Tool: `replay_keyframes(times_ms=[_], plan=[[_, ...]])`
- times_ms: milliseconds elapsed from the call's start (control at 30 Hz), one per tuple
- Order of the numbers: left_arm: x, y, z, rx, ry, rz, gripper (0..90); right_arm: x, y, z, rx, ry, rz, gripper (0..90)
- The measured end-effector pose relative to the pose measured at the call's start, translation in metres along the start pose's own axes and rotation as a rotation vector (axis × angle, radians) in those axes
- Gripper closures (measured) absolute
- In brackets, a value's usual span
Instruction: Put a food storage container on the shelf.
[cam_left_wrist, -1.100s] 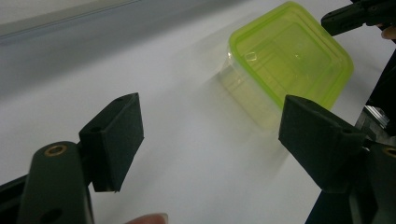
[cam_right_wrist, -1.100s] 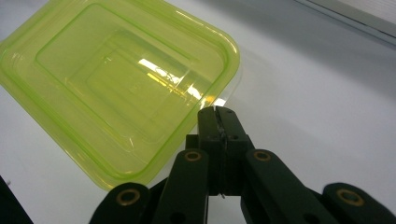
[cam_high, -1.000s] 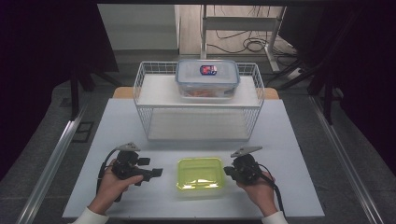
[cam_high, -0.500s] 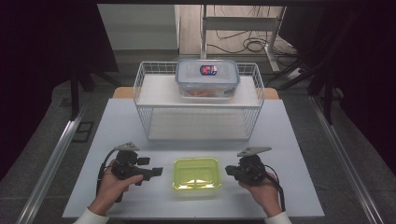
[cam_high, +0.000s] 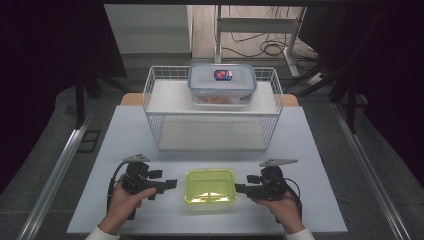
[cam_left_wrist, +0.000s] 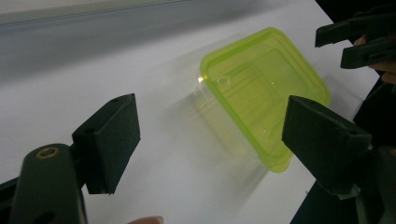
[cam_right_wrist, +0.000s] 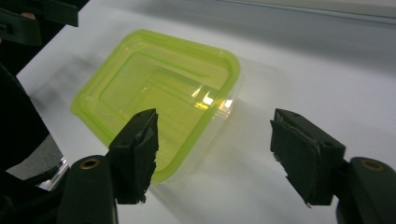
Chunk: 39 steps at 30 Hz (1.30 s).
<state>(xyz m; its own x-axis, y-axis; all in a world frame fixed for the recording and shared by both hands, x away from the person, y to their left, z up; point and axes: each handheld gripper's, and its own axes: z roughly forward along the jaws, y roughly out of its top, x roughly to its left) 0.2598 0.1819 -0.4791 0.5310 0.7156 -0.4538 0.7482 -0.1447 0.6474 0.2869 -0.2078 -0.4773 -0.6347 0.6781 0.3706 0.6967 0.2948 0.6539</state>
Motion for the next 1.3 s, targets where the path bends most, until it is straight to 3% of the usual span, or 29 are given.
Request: replay_keyframes(times_ms=[167,367,400,500,567,633,767,1033,1300], plan=[[-0.001,-0.001,0.005,-0.001,0.005,-0.005,17.8,0.001,-0.002,0.007,0.015,0.014,0.004,29.5],[0.002,-0.005,0.014,0.013,-0.041,-0.045,18.1,0.004,-0.004,0.013,0.029,0.029,0.001,29.3],[0.003,-0.006,0.016,0.014,-0.054,-0.068,18.3,0.005,-0.004,0.014,0.032,0.031,0.002,29.6],[0.003,-0.007,0.024,0.025,-0.043,-0.066,19.3,0.005,-0.005,0.016,0.039,0.036,-0.002,30.2],[0.002,-0.008,0.029,0.031,-0.07,-0.086,20.2,0.003,-0.005,0.018,0.039,0.043,0.022,31.2],[0.002,-0.008,0.033,0.037,-0.071,-0.096,20.9,0.002,-0.005,0.018,0.038,0.049,0.031,31.9],[0.003,-0.006,0.04,0.038,-0.105,-0.131,25.0,0.001,-0.005,0.021,0.041,0.054,0.043,33.6],[0.0,-0.008,0.055,0.083,-0.149,-0.141,38.8,-0.001,-0.005,0.023,0.042,0.05,0.047,34.5],[0.0,-0.01,0.058,0.1,-0.172,-0.15,50.2,-0.006,-0.004,0.03,0.041,0.078,0.096,38.6]])
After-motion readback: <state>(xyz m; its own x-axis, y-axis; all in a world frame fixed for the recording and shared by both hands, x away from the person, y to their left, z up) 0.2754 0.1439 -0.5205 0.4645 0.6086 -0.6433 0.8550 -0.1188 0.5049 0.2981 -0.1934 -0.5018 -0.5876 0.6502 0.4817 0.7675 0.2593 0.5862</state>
